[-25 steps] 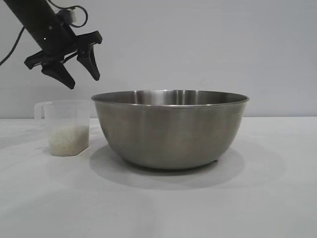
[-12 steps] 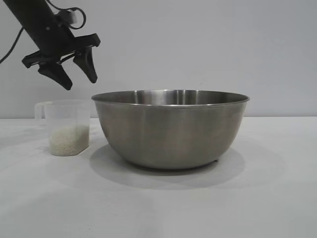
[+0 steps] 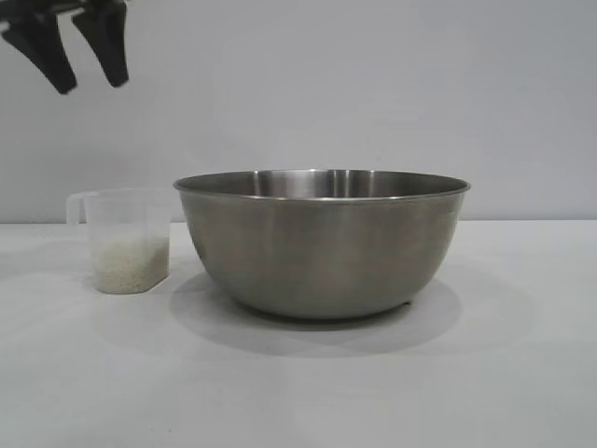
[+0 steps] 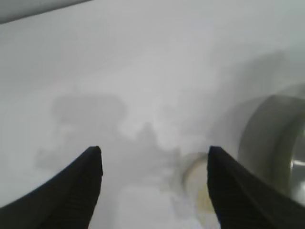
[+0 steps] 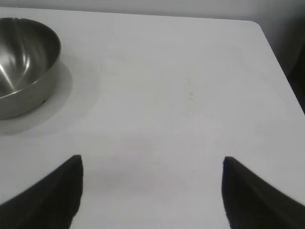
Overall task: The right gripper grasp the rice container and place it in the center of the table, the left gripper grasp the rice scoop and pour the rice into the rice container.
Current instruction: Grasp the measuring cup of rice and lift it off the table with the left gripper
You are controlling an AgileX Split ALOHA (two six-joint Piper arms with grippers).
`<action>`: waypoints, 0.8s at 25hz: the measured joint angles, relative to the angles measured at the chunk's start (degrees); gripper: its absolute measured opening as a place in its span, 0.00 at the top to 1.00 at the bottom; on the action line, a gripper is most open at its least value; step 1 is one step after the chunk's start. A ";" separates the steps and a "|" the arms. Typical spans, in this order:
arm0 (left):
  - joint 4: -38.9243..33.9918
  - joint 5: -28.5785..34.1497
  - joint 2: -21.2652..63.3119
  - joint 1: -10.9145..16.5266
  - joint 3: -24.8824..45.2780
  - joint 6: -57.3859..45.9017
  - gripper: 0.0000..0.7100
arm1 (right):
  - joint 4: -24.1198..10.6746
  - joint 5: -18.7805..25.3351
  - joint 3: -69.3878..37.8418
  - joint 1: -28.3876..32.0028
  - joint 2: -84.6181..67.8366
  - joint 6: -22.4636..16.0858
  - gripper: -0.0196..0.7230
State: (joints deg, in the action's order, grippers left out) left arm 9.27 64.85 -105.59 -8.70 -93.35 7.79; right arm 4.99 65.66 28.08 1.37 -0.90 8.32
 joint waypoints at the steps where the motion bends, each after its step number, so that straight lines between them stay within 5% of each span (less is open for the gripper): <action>1: 0.00 1.37 0.00 0.00 0.00 -0.09 0.41 | 0.00 0.00 0.00 0.00 0.00 0.00 0.29; 20: -1.63 5.89 10.33 0.00 0.00 -0.56 0.41 | 0.00 0.00 0.00 0.00 0.00 0.00 0.29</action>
State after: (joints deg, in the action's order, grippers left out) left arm 7.65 70.73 -95.25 -8.70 -93.35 7.23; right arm 4.99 65.66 28.08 1.37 -0.90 8.32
